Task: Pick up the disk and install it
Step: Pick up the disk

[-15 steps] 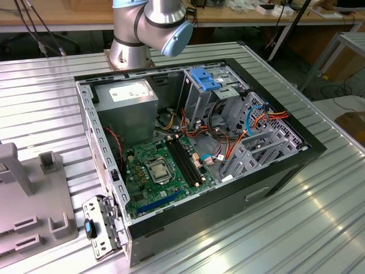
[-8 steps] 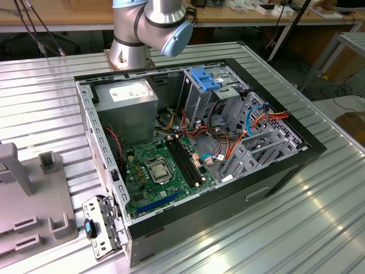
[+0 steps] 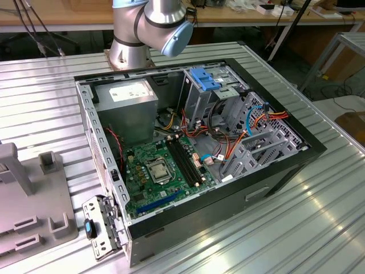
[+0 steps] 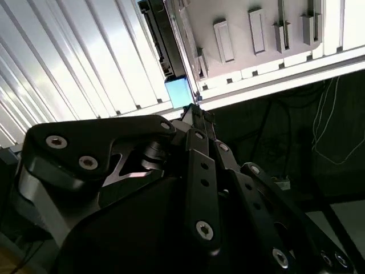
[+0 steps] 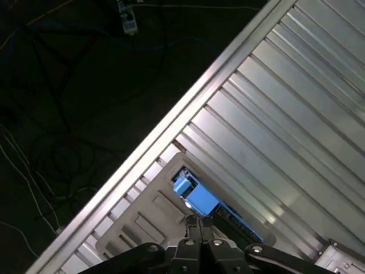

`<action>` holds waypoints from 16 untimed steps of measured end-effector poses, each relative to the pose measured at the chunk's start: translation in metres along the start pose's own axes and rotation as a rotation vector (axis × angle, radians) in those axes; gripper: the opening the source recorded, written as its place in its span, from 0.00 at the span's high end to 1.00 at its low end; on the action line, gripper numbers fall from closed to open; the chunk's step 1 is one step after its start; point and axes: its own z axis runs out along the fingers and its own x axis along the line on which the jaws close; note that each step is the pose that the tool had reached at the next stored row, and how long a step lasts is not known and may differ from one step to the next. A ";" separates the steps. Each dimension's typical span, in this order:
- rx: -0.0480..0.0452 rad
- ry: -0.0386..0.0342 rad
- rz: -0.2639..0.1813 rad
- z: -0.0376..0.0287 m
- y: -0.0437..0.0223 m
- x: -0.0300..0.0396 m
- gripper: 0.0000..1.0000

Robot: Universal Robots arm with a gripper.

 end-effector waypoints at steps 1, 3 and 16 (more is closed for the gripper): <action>-0.0003 0.0005 -0.012 0.0000 0.0000 0.0000 0.89; -0.0018 0.0032 -0.072 0.0000 0.0000 0.0000 0.89; -0.0069 0.0124 -0.279 0.0000 -0.0001 0.0003 0.89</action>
